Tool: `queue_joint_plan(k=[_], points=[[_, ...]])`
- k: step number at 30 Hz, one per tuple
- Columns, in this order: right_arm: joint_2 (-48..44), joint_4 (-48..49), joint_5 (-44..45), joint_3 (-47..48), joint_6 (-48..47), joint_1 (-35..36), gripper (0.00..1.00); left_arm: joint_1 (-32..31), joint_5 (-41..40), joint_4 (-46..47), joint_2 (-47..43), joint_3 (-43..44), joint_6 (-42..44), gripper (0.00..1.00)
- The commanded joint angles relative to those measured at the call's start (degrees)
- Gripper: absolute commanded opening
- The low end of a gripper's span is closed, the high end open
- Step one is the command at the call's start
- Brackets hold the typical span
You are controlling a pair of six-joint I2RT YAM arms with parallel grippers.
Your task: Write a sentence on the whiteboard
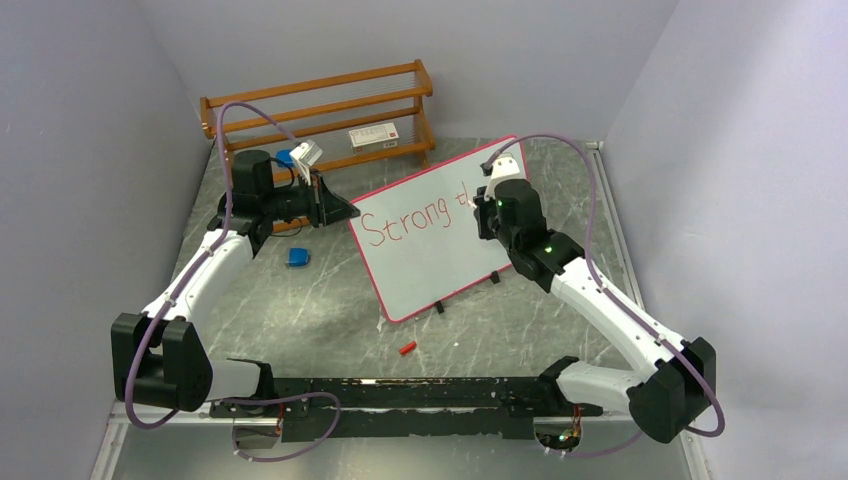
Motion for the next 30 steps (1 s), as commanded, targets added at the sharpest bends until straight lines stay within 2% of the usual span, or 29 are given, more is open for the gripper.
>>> queue_joint_plan(k=[1, 11, 30], points=[[0.9, 3.3, 0.7, 2.2, -0.8, -0.5, 0.0, -2.0, -2.0, -4.8, 2.1, -0.7, 4.1, 0.05], [1.9, 3.5, 2.6, 3.5, -1.3, -0.8, 0.0, -2.0, -2.3, -5.0, 2.1, -0.6, 4.2, 0.05], [0.1, -0.3, 1.0, -0.6, 0.2, -1.7, 0.0, -2.0, -2.4, -5.1, 2.0, -0.6, 4.3, 0.05]])
